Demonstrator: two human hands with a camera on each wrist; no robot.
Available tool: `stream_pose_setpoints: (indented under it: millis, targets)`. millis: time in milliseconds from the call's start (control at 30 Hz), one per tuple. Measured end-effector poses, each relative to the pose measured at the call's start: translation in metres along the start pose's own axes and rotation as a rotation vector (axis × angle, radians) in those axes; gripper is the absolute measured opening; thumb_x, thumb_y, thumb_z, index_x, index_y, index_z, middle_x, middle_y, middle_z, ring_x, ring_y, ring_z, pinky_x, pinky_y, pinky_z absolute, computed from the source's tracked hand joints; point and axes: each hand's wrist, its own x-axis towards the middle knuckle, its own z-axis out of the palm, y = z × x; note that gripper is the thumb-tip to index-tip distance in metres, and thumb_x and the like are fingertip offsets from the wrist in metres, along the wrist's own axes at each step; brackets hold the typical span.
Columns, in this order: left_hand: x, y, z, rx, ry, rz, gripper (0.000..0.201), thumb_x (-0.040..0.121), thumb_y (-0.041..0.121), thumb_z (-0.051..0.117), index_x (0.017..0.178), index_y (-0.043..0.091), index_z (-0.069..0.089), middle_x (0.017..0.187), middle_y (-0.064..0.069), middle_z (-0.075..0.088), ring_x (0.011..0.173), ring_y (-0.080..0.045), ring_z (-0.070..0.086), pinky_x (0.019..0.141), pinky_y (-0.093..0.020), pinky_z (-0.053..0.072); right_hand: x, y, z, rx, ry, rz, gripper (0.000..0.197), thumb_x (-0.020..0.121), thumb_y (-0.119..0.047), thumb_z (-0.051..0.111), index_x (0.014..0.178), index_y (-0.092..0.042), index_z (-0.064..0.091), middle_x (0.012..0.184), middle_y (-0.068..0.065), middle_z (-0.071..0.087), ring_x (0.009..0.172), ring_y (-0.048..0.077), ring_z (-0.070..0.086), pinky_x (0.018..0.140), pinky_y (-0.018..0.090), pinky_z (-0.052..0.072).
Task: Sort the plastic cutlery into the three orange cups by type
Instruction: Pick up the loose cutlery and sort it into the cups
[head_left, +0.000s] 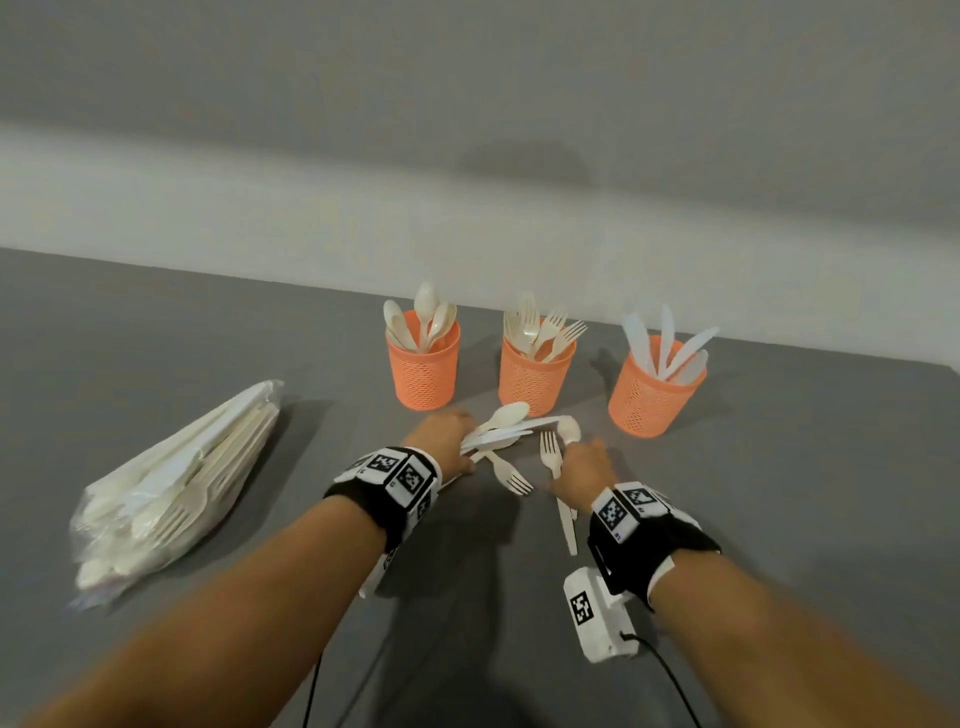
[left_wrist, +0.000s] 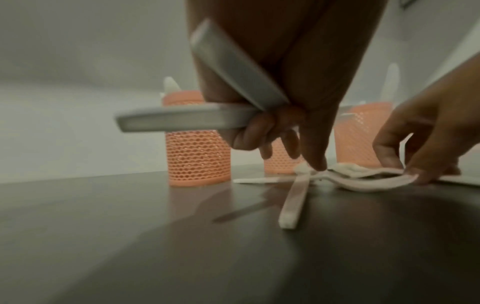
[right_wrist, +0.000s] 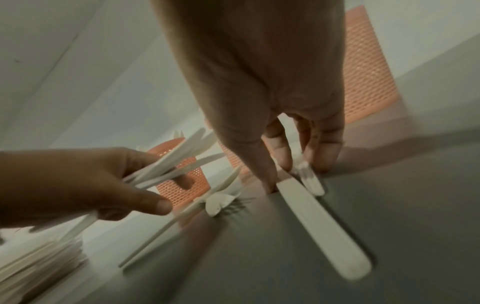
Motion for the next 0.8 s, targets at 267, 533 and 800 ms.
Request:
stream_pose_setpoints:
  millis: [267,533,800]
  targets:
    - [0.018,0.021,0.011,0.191,-0.161,0.033,0.036,0.083,0.015,0.059,0.118,0.008,0.058,0.118,-0.015,0.062,0.11,-0.031,0.058,0.091,-0.035,0.044,-0.011,0.019,-0.012,-0.007,-0.099,-0.014,0.031,0.089,-0.011,0.046,0.119,-0.005,0.053,0.119,0.016,0.062,0.109,0.032,0.059,0.085,0.032,0.046]
    - [-0.004,0.011,0.032,0.033,-0.196,-0.083,0.037,0.082,0.023,0.06,0.115,0.006,0.055,0.118,-0.013,0.061,0.107,-0.028,0.057,0.088,-0.032,0.043,-0.023,0.016,-0.006,-0.05,-0.077,0.014,0.034,0.094,-0.014,0.042,0.124,0.002,0.043,0.131,0.019,0.051,0.119,0.032,0.052,0.095,0.035,0.043]
    - [-0.027,0.023,0.017,-0.668,-0.022,-0.093,0.022,0.084,0.027,0.063,0.067,0.016,0.058,0.062,0.001,0.055,0.058,-0.013,0.051,0.058,-0.02,0.039,-0.026,0.019,0.0,-0.073,-0.073,-0.002,0.036,0.097,-0.022,0.036,0.119,0.0,0.052,0.125,0.016,0.057,0.118,0.032,0.053,0.098,0.037,0.039]
